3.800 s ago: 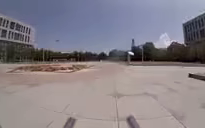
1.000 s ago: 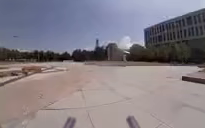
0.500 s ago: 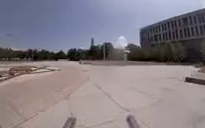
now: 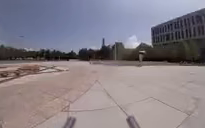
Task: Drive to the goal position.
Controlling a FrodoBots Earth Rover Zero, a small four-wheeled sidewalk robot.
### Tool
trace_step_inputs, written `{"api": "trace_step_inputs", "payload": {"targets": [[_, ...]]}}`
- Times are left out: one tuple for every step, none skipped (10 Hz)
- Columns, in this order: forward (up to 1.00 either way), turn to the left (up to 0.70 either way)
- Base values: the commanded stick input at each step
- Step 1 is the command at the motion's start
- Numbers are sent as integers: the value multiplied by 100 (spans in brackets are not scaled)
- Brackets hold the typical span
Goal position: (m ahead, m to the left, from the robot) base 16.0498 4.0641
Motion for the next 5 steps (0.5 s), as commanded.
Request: {"api": "trace_step_inputs", "payload": {"targets": [[0,45],[2,45],[55,35],[100,22],[100,11]]}}
